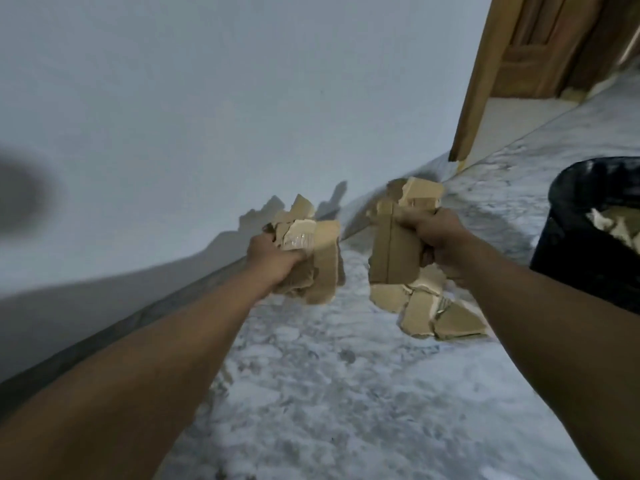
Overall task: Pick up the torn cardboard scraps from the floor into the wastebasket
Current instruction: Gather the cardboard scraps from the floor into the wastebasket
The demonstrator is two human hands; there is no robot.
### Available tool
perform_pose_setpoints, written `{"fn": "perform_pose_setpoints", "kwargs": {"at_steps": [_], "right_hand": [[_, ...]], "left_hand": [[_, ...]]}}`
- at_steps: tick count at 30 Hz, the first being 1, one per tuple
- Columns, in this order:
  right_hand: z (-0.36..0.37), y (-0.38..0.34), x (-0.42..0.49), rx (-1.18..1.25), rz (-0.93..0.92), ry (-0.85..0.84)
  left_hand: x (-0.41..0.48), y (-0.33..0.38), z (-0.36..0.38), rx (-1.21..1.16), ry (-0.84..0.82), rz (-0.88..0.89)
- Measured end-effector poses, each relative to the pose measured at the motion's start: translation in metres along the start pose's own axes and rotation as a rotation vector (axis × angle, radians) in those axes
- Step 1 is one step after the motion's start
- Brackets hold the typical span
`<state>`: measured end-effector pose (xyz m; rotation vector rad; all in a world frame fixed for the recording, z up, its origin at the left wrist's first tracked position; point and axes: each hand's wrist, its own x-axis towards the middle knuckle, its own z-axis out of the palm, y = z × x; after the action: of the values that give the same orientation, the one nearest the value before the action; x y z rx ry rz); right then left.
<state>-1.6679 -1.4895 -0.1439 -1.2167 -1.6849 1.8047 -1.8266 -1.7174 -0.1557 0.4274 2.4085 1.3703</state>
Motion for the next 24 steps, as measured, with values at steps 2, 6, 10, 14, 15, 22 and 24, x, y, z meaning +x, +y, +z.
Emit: {"fn": "perform_pose_setpoints", "kwargs": {"at_steps": [2, 6, 10, 14, 15, 22, 24], "right_hand": [[-0.028, -0.024, -0.005, 0.044, -0.066, 0.145], [-0.104, -0.069, -0.027, 0.129, -0.189, 0.451], [-0.194, -0.086, -0.055, 0.068, -0.345, 0.771], [-0.263, -0.082, -0.087, 0.062, -0.39, 0.886], [-0.273, -0.079, -0.091, 0.054, -0.361, 0.872], [-0.302, -0.041, -0.085, -0.218, -0.02, 0.794], [-0.288, -0.041, -0.082, -0.275, -0.085, 0.85]], "left_hand": [[-0.006, 0.048, 0.031, -0.046, -0.012, 0.076], [-0.03, 0.15, 0.109, -0.187, -0.083, 0.214], [-0.08, 0.238, 0.192, -0.262, -0.232, 0.339], [-0.133, 0.284, 0.261, -0.184, -0.441, 0.444], [-0.141, 0.288, 0.274, -0.131, -0.522, 0.448], [-0.144, 0.263, 0.307, -0.047, -0.874, 0.403], [-0.13, 0.255, 0.297, -0.076, -0.82, 0.435]]}}
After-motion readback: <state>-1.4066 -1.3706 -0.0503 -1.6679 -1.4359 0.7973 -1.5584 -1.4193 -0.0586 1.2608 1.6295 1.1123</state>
